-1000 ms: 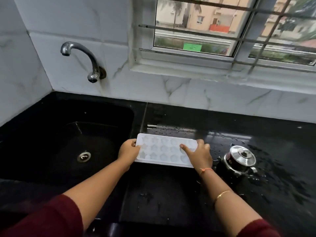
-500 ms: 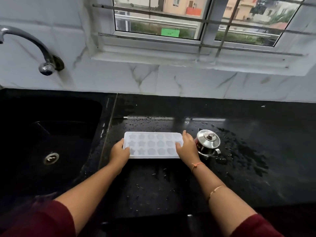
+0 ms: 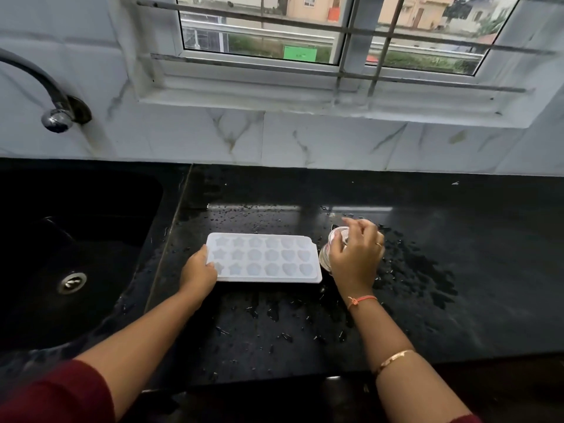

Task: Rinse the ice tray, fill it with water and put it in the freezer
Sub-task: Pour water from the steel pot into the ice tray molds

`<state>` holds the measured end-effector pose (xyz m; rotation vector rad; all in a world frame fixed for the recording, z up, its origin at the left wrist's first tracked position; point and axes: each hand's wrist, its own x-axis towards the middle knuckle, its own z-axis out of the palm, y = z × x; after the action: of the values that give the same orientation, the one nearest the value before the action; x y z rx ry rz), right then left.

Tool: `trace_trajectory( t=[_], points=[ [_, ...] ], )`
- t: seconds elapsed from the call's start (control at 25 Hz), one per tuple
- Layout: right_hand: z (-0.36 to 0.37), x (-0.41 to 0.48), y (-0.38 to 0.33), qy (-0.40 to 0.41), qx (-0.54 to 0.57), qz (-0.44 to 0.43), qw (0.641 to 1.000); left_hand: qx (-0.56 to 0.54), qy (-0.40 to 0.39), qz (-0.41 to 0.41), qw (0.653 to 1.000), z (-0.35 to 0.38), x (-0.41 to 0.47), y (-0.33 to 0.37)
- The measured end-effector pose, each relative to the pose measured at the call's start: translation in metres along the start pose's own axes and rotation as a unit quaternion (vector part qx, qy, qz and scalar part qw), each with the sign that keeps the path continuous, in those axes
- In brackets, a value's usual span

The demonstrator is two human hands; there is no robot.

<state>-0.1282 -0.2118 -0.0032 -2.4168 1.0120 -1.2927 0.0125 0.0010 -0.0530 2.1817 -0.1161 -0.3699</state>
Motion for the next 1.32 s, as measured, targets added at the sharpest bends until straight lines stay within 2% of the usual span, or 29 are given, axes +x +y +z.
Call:
trace_trajectory(
  t=[0.16, 0.28, 0.36, 0.52, 0.72, 0.84, 1.04, 1.2, 1.32],
  points=[
    [-0.003, -0.008, 0.026, -0.009, 0.105, 0.201, 0.974, -0.001, 0.005, -0.005, 1.000, 0.000, -0.006, 0.001],
    [-0.005, -0.014, 0.033, -0.012, 0.228, 0.331, 0.916, 0.002, 0.003, -0.010, 1.000, -0.001, -0.005, -0.001],
    [-0.006, -0.017, 0.035, -0.029, 0.265, 0.380, 0.886, -0.011, 0.003, -0.015, 1.000, -0.001, -0.005, -0.002],
    [-0.008, -0.015, 0.040, -0.069, 0.336, 0.380, 0.859, -0.067, 0.010, -0.030, 0.997, -0.002, -0.008, -0.001],
    [-0.009, -0.012, 0.043, -0.074, 0.394, 0.402, 0.823, -0.138, 0.048, -0.072, 0.987, 0.000, -0.016, -0.006],
    [-0.009, -0.001, 0.046, -0.060, 0.438, 0.403, 0.802, -0.170, 0.010, -0.068, 0.983, 0.000, -0.021, -0.008],
    [-0.014, 0.020, 0.036, -0.073, 0.484, 0.360, 0.794, -0.205, -0.062, -0.037, 0.976, -0.005, -0.027, -0.014],
    [-0.014, 0.032, 0.010, -0.142, 0.487, 0.291, 0.811, -0.229, -0.041, -0.025, 0.972, -0.003, -0.031, -0.018],
    [-0.008, 0.033, -0.016, -0.208, 0.485, 0.271, 0.805, -0.249, -0.020, -0.013, 0.968, -0.003, -0.036, -0.019]
  ],
)
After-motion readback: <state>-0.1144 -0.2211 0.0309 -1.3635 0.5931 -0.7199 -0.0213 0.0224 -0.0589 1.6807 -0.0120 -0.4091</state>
